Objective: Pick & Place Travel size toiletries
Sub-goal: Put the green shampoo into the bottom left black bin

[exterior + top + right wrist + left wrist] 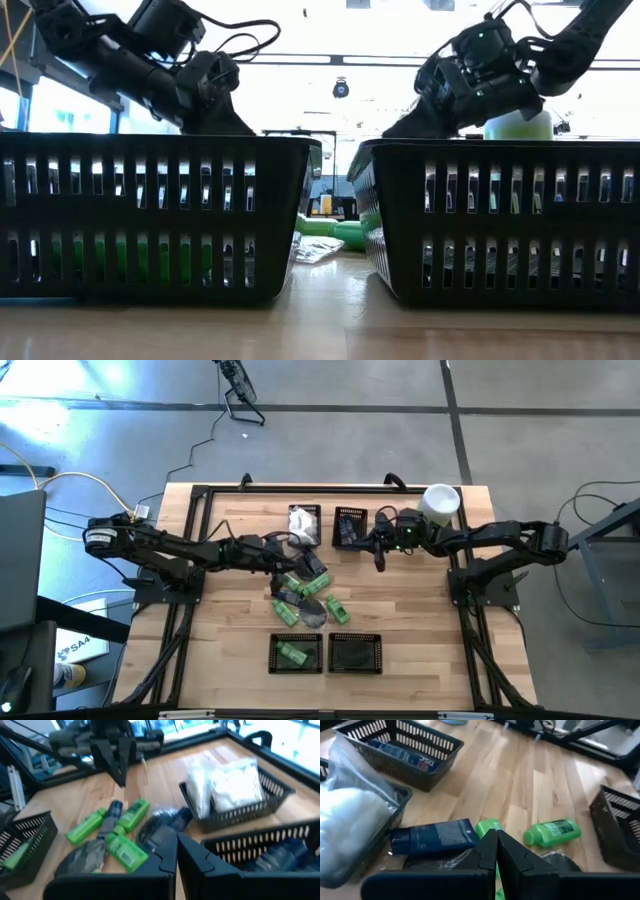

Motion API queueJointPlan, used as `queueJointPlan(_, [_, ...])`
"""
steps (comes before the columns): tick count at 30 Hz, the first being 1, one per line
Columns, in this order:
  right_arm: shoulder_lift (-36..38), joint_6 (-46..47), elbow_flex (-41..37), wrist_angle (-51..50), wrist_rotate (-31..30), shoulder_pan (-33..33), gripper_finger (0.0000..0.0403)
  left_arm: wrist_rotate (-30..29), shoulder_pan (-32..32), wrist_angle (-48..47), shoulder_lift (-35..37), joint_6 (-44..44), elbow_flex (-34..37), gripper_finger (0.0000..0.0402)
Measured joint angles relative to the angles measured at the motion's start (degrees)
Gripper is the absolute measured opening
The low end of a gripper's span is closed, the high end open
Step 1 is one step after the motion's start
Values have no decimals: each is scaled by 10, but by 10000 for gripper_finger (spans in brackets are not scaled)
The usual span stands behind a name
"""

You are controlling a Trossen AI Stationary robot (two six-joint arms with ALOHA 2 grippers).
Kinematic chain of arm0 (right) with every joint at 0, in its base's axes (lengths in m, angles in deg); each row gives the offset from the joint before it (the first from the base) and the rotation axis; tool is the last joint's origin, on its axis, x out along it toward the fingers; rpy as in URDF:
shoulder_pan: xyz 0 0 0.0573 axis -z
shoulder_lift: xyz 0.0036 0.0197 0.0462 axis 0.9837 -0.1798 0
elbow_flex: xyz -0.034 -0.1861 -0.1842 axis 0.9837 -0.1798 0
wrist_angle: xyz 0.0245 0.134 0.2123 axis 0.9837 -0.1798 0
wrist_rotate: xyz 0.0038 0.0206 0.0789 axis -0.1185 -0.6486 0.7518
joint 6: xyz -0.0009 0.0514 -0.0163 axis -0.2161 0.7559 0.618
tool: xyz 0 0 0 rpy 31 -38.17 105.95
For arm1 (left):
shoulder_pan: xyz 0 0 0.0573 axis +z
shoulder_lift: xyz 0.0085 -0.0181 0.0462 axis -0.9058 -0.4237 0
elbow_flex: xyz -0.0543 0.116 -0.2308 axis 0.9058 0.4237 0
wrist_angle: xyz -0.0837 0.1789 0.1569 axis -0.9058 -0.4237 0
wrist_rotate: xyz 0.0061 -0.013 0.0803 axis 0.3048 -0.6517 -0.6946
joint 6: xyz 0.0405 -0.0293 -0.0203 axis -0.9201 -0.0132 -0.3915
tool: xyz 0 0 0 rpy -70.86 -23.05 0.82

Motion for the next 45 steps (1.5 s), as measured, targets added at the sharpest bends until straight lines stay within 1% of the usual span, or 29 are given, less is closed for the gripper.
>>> queueJointPlan(4, [0, 13, 0, 23, -1, -8, 3, -30, -14, -68, 0, 6, -23, 6])
queueJointPlan(6, [0, 22, 0, 23, -1, -12, 3, -43, -25, -88, 0, 6, -34, 6])
queueJointPlan(11, [0, 34, 0, 21, -2, -29, 3, -68, -63, -130, 0, -42, -66, 6])
queueJointPlan(16, [0, 34, 0, 21, -22, -47, 3, -100, -79, -195, 0, -52, -96, 6])
queueJointPlan(19, [0, 33, 0, 21, -25, -57, 3, -102, -78, -221, 0, -41, -106, 6])
queueJointPlan(23, [0, 25, 0, 21, -24, -71, 3, -101, -77, -228, 0, -41, -107, 6])
queueJointPlan(26, [0, 14, 0, 20, -24, -78, 3, -78, -77, -226, 0, -41, -107, 6])
queueJointPlan(27, [0, 9, 0, 20, -24, -79, 3, -67, -80, -223, 0, -36, -107, 6])
queueJointPlan(29, [0, 0, 0, 20, -24, -79, 3, -66, -90, -224, 0, -16, -112, 5])
queueJointPlan(33, [0, -7, 0, 21, -36, -76, 3, -118, -115, -253, -3, 16, -140, 5])
queueJointPlan(35, [0, -15, 0, 20, -43, -72, 3, -151, -126, -282, -8, 20, -159, 5])
queueJointPlan(37, [0, -24, 0, 21, -44, -69, 3, -171, -135, -313, -16, 21, -181, 5])
queueJointPlan(42, [0, -48, 0, 43, -39, -62, 3, -172, -133, -400, -53, 49, -220, 5])
queueJointPlan(45, [3, -52, 0, 47, -36, -55, 3, -172, -133, -418, -78, 51, -226, 5])
